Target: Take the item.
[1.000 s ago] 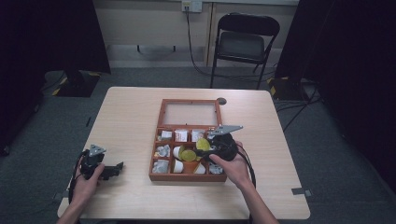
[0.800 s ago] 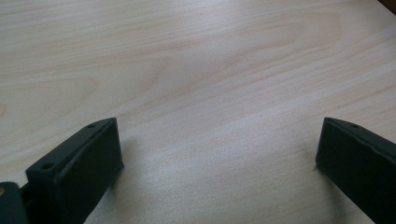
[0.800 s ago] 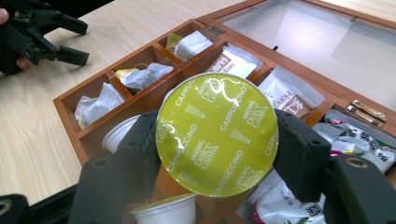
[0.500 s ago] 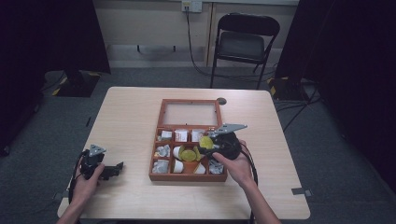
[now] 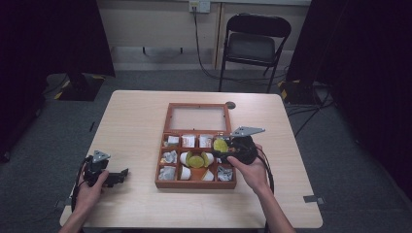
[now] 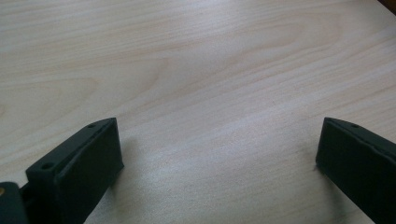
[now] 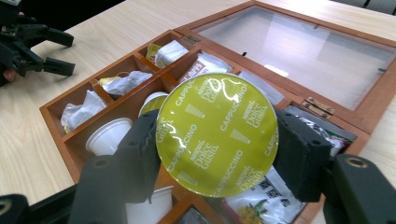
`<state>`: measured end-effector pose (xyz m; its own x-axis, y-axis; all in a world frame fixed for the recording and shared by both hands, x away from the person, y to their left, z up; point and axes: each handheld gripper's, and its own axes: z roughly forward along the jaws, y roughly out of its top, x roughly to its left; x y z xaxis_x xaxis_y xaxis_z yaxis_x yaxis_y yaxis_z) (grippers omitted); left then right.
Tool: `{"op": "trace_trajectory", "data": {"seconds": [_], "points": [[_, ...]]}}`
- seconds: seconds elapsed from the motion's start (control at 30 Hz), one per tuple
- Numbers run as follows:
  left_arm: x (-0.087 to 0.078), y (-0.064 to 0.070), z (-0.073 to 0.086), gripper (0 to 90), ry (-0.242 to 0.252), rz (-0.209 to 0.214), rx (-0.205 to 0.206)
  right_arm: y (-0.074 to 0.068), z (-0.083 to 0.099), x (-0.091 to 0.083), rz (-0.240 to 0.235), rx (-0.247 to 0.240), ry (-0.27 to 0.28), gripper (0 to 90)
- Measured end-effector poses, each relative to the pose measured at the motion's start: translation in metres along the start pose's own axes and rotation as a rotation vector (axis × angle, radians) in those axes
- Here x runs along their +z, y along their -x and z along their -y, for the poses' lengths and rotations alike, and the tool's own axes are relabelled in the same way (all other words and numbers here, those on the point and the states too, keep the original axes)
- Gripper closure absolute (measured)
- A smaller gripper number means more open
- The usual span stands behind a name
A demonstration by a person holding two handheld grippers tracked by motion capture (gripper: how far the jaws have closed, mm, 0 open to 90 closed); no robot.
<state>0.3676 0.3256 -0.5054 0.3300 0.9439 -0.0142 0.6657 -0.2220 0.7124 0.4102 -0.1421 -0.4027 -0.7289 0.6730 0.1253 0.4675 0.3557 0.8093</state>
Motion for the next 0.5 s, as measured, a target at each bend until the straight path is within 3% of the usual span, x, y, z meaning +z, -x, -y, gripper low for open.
{"op": "trace_trajectory", "data": {"seconds": [0.5], "points": [[0.0, 0.0, 0.0, 0.0, 0.0, 0.0, 0.0, 0.014, 0.002, -0.011, 0.027, 0.027, 0.022, 37.9]]}}
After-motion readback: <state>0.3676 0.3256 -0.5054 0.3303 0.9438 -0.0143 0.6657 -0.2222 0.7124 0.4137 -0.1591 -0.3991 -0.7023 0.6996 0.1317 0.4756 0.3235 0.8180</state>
